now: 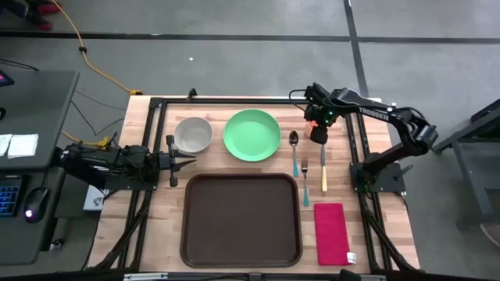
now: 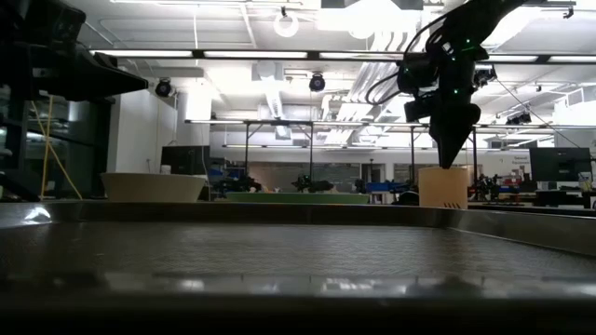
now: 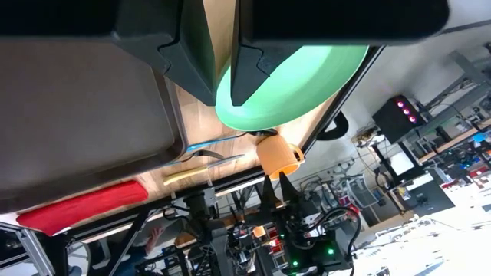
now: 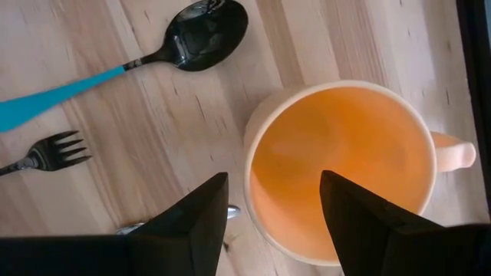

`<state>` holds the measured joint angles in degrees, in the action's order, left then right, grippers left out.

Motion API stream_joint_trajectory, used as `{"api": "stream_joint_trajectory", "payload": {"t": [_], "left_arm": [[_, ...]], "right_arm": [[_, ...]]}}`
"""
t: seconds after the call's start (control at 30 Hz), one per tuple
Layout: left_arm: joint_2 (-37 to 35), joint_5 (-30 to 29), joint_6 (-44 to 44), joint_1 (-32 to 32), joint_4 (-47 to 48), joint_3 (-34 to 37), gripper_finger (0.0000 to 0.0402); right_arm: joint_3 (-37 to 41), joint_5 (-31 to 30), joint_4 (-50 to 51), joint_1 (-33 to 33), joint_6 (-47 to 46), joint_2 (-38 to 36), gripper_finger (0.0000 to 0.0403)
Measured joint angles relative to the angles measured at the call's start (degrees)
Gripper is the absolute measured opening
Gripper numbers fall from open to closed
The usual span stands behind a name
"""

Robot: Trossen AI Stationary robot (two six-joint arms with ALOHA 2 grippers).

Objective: Set up tray
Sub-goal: Put the orange cup on the brown serving tray

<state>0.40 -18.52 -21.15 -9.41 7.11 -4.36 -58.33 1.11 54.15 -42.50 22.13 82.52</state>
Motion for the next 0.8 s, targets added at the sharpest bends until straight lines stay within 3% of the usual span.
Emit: {"api": "stream_joint_trajectory", "payload": {"t": [0.8], "left_arm": [[0.0,-0.01,0.0,0.01,-0.04,0.02,0.0074]], "right_arm": [[0.0,-0.25,2.1,0.13,1.5,0.0,0.0186]]}}
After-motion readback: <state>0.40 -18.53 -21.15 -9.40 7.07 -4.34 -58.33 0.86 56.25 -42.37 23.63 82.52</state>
